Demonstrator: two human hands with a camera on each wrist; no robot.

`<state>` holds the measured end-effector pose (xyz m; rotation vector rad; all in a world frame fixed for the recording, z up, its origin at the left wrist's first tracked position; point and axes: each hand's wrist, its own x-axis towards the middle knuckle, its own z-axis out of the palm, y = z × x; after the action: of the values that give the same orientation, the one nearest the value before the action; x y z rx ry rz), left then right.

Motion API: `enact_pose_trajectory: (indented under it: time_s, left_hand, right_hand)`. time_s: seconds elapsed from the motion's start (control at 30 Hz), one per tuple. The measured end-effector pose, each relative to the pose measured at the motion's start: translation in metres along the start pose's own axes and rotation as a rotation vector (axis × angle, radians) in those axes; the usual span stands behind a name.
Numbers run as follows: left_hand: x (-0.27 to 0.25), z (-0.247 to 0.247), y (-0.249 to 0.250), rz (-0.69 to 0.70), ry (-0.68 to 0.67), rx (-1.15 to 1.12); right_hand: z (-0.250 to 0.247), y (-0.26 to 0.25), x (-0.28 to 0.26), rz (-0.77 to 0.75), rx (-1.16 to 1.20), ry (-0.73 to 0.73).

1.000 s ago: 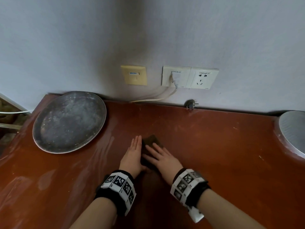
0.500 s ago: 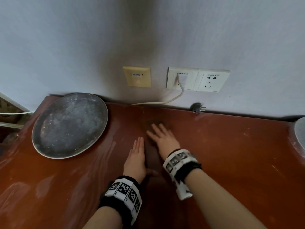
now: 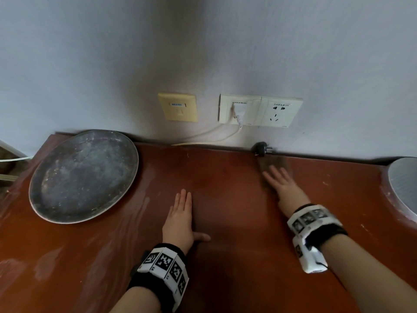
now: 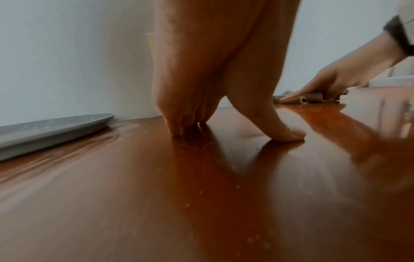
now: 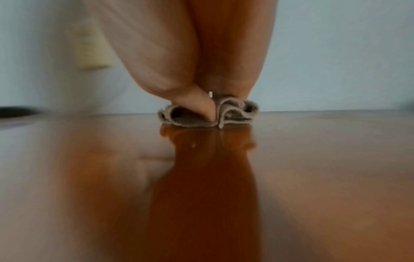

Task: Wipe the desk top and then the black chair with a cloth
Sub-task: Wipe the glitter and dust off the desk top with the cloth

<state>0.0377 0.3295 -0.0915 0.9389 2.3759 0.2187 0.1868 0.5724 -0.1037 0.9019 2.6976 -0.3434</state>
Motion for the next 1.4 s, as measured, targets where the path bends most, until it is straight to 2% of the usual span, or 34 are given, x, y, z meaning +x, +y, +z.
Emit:
enact_pose_trajectory:
  time_s: [0.1,0.17,0.23,0.43,0.47,0.57,0.63,0.8,0.9,1.03,1.13,1.2,1.27,1.37,1.4]
  left_hand:
    - [0.0,-0.001,0.0,0.008,0.005,0.009]
    - [-0.001,0.0,-0.001,0.014,0.007,0.007]
    - [-0.002,0.001,-0.003,0.026,0.008,-0.007]
    - [-0.023,-0.009,-0.03,0.087,-0.007,0.002]
    - [-0.028,-0.012,-0.037,0.079,0.005,0.0]
    - [-0.043,-0.021,-0.059,0.038,0.046,-0.016]
    - [-0.049,-0.027,-0.072,0.04,0.075,-0.032]
    - [-0.069,-0.045,-0.111,0.069,0.168,-0.078]
    - [-0.08,-0.048,-0.136,0.047,0.18,-0.071]
    - [-0.088,-0.047,-0.168,0.003,0.15,-0.066]
    - [-0.094,-0.049,-0.181,0.009,0.147,-0.058]
    - [-0.1,-0.05,-0.187,0.015,0.132,-0.08]
    - [-0.107,-0.051,-0.193,0.013,0.126,-0.099]
    - [-0.117,-0.057,-0.207,-0.01,0.149,-0.117]
    - [-0.12,-0.058,-0.211,-0.018,0.152,-0.12]
  right_hand:
    - [-0.016,0.035,0.015,0.281,0.084,-0.006]
    - [-0.02,0.033,0.026,0.37,0.129,-0.028]
    - [-0.018,0.011,0.035,0.371,0.123,-0.008]
    - [0.003,-0.094,0.021,0.178,0.143,0.02]
    - [0.006,-0.113,0.018,0.109,0.115,0.007]
    - [0.019,-0.171,0.011,-0.229,0.032,-0.105]
    - [0.017,-0.187,0.021,-0.346,0.001,-0.189]
    - [-0.014,-0.185,0.08,-0.191,0.028,-0.225]
    - [-0.011,-0.222,0.093,-0.29,-0.014,-0.219]
    - [0.013,-0.275,0.051,-0.62,-0.158,-0.219]
    - [0.035,-0.293,-0.001,-0.808,-0.184,-0.255]
    - [0.038,-0.294,-0.018,-0.866,-0.201,-0.295]
    - [0.03,-0.283,-0.007,-0.782,-0.19,-0.258]
    - [0.013,-0.261,0.027,-0.412,-0.094,-0.138]
    - [0.013,-0.262,0.03,-0.333,-0.081,-0.124]
